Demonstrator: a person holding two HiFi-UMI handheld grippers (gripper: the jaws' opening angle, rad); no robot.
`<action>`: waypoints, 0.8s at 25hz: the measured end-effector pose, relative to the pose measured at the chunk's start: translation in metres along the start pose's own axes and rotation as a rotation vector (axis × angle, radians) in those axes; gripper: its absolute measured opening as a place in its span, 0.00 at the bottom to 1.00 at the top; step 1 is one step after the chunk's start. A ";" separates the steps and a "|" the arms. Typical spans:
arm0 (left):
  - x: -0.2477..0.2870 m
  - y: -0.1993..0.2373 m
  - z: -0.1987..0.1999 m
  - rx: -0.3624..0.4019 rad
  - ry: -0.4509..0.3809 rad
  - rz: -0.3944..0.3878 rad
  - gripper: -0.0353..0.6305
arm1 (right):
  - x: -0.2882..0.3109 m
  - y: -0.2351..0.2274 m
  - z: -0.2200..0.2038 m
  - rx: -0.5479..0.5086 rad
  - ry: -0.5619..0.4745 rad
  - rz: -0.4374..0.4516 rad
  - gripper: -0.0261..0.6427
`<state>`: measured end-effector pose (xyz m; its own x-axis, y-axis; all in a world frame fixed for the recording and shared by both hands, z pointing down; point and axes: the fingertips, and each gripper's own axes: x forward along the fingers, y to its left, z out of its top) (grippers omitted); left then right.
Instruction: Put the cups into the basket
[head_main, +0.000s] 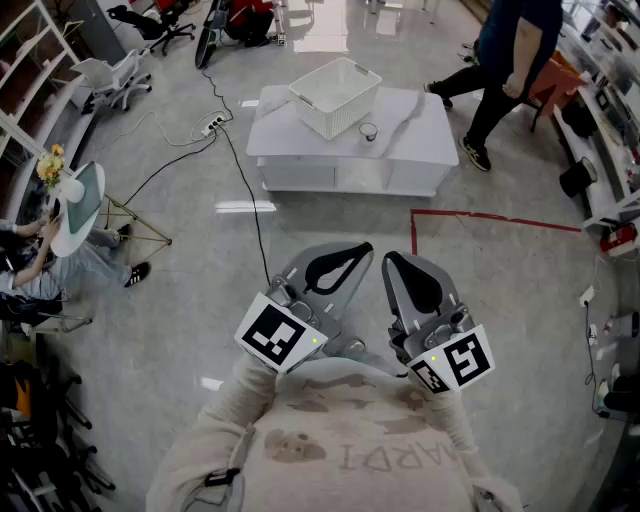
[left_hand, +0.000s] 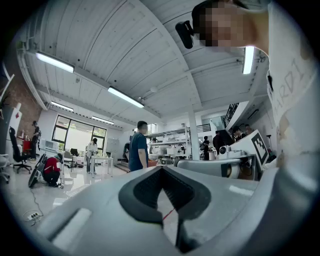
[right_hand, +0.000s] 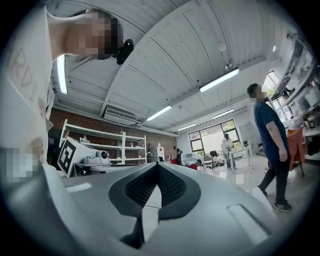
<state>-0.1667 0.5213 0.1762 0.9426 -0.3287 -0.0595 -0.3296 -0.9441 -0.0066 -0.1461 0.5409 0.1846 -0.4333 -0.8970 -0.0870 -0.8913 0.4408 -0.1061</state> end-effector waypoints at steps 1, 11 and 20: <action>-0.001 0.002 0.001 0.000 -0.001 -0.001 0.06 | 0.003 0.000 0.000 0.000 0.000 -0.001 0.08; -0.010 0.029 0.002 -0.012 -0.008 -0.019 0.05 | 0.031 0.007 0.000 -0.008 0.008 -0.018 0.08; -0.029 0.070 -0.006 -0.018 -0.024 -0.049 0.06 | 0.069 0.013 -0.013 -0.005 0.004 -0.068 0.08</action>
<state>-0.2169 0.4647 0.1839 0.9559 -0.2815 -0.0837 -0.2819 -0.9594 0.0081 -0.1888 0.4844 0.1904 -0.3723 -0.9250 -0.0758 -0.9193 0.3788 -0.1070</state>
